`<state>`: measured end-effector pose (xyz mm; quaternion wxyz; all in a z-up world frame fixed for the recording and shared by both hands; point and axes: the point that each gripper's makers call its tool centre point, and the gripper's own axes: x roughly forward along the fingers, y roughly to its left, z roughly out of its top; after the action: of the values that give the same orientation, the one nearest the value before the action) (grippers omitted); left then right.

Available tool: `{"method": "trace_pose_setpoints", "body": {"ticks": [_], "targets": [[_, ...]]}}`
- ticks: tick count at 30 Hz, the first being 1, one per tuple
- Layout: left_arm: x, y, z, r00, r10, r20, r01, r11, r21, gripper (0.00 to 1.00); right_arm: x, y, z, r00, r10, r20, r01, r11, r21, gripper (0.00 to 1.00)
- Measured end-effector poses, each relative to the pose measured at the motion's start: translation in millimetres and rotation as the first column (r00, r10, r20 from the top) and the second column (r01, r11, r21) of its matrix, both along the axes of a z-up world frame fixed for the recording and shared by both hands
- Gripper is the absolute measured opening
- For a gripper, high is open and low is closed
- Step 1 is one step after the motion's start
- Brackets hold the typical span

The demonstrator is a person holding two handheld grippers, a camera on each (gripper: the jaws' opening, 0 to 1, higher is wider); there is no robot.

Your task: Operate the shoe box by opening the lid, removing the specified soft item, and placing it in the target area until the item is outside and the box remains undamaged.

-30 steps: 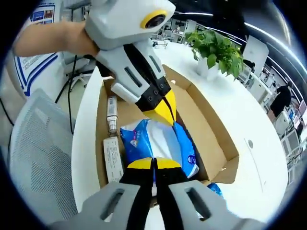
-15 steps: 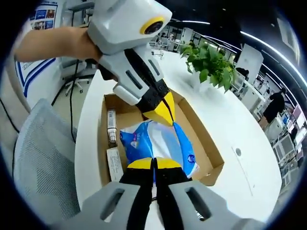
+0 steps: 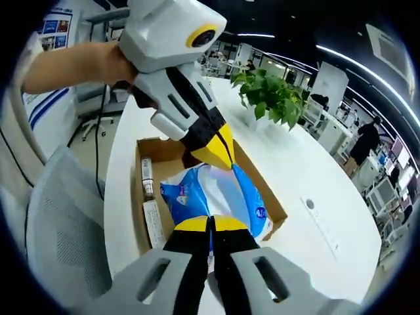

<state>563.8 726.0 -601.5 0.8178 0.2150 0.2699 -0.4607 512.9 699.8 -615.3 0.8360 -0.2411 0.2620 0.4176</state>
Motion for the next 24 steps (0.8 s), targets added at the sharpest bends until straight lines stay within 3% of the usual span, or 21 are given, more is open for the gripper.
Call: {"method": "trace_pose_setpoints", "body": {"ticks": [24], "targets": [[-15.4,-94,-8.0,0.990,-0.138,-0.032,0.139,0.990,0.004,0.00,-20,-86,-6.2,0.997,-0.071,-0.035,0.070,0.997,-0.038,0.00]]}}
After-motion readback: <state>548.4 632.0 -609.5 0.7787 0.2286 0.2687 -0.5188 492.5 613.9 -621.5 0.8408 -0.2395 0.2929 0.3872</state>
